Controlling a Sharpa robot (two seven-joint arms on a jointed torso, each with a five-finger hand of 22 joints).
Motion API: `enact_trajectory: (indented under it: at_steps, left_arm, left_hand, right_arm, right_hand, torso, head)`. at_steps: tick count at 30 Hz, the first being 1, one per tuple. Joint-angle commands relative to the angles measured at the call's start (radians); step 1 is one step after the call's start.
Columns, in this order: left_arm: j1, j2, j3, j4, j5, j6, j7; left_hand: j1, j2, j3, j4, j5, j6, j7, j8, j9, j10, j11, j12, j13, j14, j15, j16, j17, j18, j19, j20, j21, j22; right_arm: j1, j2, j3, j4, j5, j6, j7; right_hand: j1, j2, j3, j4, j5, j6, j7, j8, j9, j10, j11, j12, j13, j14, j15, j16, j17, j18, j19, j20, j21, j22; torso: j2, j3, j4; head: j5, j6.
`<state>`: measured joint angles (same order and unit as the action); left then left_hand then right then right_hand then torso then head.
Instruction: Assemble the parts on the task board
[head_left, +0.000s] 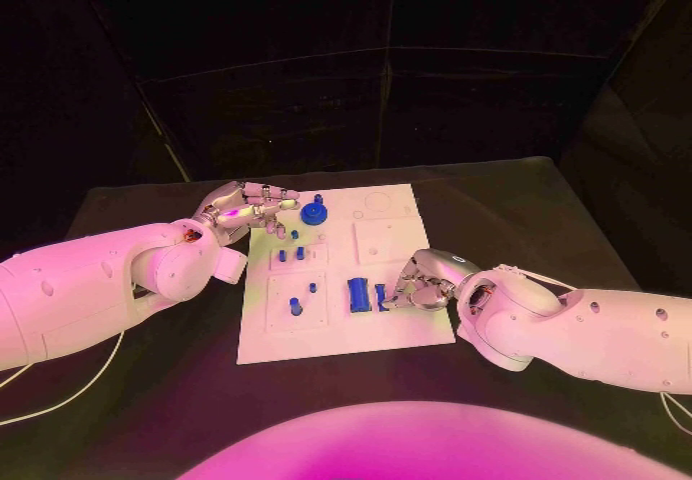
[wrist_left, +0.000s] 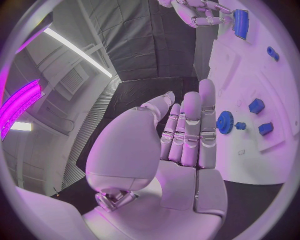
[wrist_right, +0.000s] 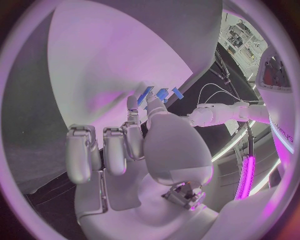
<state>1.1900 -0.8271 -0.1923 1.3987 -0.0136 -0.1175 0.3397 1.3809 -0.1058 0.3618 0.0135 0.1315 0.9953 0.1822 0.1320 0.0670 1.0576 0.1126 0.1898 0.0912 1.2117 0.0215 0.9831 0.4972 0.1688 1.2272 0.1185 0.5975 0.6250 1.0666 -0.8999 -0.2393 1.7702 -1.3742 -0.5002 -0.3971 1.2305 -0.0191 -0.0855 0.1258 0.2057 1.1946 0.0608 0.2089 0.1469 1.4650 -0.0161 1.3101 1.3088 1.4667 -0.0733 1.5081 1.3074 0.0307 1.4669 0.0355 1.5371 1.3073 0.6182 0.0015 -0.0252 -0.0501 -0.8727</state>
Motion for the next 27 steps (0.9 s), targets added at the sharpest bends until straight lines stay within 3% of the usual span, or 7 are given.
enact_trajectory:
  at_steps: [1,6,10,16,19,23,27]
  left_arm:
    - [0.002,0.000,0.001,0.000,-0.003,0.009,0.006]
    - [0.002,0.003,0.001,-0.009,-0.003,0.006,0.011]
    - [0.002,0.009,0.001,-0.020,-0.003,0.005,0.017]
    - [0.001,0.020,0.001,-0.048,0.011,-0.011,0.038]
    - [0.001,0.026,0.001,-0.064,0.032,-0.029,0.060]
    - [0.001,0.039,0.001,-0.089,0.056,-0.056,0.088]
    - [0.000,0.069,0.001,-0.130,0.084,-0.090,0.114]
  left_hand:
    - [0.000,0.007,-0.005,0.000,0.001,-0.007,-0.003,0.003,0.000,-0.005,0.000,0.007,-0.001,-0.008,0.001,0.002,-0.001,0.014,-0.007,0.001,-0.006,-0.001]
    - [0.000,0.006,-0.006,0.000,0.001,-0.007,-0.003,0.003,0.000,-0.005,0.000,0.007,-0.001,-0.008,0.002,0.002,-0.001,0.014,-0.007,0.001,-0.006,-0.001]
    - [-0.003,0.005,-0.008,0.002,0.001,-0.007,-0.003,0.003,0.000,-0.005,0.000,0.009,-0.002,-0.010,0.002,0.002,-0.002,0.013,-0.009,0.002,-0.007,-0.002]
    - [-0.022,0.000,-0.028,0.015,0.001,-0.014,-0.002,0.001,0.000,-0.015,0.003,0.011,-0.006,-0.053,0.009,-0.028,-0.017,0.012,-0.047,0.008,-0.034,-0.014]
    - [-0.030,-0.005,-0.061,0.029,0.000,-0.029,-0.002,-0.006,-0.001,-0.018,0.008,0.008,-0.017,-0.155,0.024,-0.178,-0.090,0.011,-0.162,0.023,-0.128,-0.067]
    - [-0.044,-0.006,-0.109,0.056,-0.001,-0.040,-0.010,-0.015,0.000,-0.004,0.023,-0.013,-0.025,-0.236,0.063,-0.413,-0.192,0.002,-0.278,0.060,-0.254,-0.151]
    - [-0.028,0.011,-0.156,0.071,0.000,-0.041,-0.019,-0.028,-0.001,0.007,0.044,-0.048,-0.026,-0.266,0.103,-0.597,-0.271,0.004,-0.397,0.109,-0.389,-0.254]
  right_arm:
    - [0.001,-0.013,0.000,0.007,0.060,-0.055,0.087]
    - [0.004,-0.041,0.001,-0.003,0.265,-0.108,0.334]
    - [0.033,-0.042,0.001,-0.054,0.476,-0.096,0.508]
    - [0.095,-0.010,0.002,-0.194,0.796,-0.004,0.691]
    - [0.119,0.036,0.003,-0.297,0.927,0.061,0.746]
    - [0.133,0.096,0.003,-0.404,1.030,0.108,0.783]
    - [0.138,0.164,0.004,-0.505,1.109,0.149,0.817]
  right_hand:
    - [-0.001,-0.002,-0.015,0.009,0.019,-0.035,0.010,-0.009,-0.006,-0.009,0.010,-0.032,0.093,0.080,0.002,-0.012,0.147,-0.013,0.059,0.004,-0.012,0.205]
    - [-0.023,-0.001,-0.056,0.043,0.039,-0.132,0.047,-0.053,-0.026,-0.098,0.043,-0.191,0.003,0.052,0.030,-0.087,0.047,0.017,-0.021,0.027,-0.098,0.104]
    - [0.015,0.018,-0.066,0.039,0.038,-0.163,0.061,-0.062,-0.030,-0.163,0.056,-0.298,-0.065,0.026,0.040,-0.166,-0.047,0.041,-0.085,0.040,-0.177,0.019]
    - [0.107,0.057,-0.062,0.003,0.020,-0.207,0.084,-0.068,-0.035,-0.413,0.081,-0.669,-0.316,-0.115,0.064,-0.519,-0.402,0.126,-0.352,0.060,-0.550,-0.350]
    - [0.139,0.080,-0.060,-0.005,-0.042,-0.235,0.103,-0.062,-0.037,-0.495,0.101,-0.725,-0.377,-0.246,0.088,-0.746,-0.597,0.149,-0.476,0.082,-0.743,-0.510]
    - [0.161,0.098,-0.075,-0.006,-0.089,-0.263,0.115,-0.044,-0.040,-0.564,0.125,-0.805,-0.500,-0.331,0.107,-0.871,-0.653,0.151,-0.519,0.111,-0.879,-0.601]
    - [0.190,0.116,-0.090,-0.013,-0.091,-0.256,0.117,-0.050,-0.053,-0.529,0.141,-0.949,-0.747,-0.426,0.150,-1.098,-0.805,0.150,-0.566,0.149,-1.074,-0.740]
  torso:
    - [-0.002,-0.0005,0.0005]
    - [-0.010,-0.0047,0.0007]
    - [-0.020,-0.0082,0.0036]
    - [-0.039,-0.0156,0.0130]
    - [-0.048,-0.0223,0.0155]
    - [-0.050,-0.0272,0.0163]
    - [-0.050,-0.0237,0.0152]
  head:
    - [-0.002,0.000]
    - [-0.005,0.006]
    - [-0.009,0.017]
    - [-0.018,0.041]
    - [-0.017,0.073]
    - [-0.015,0.095]
    - [-0.006,0.121]
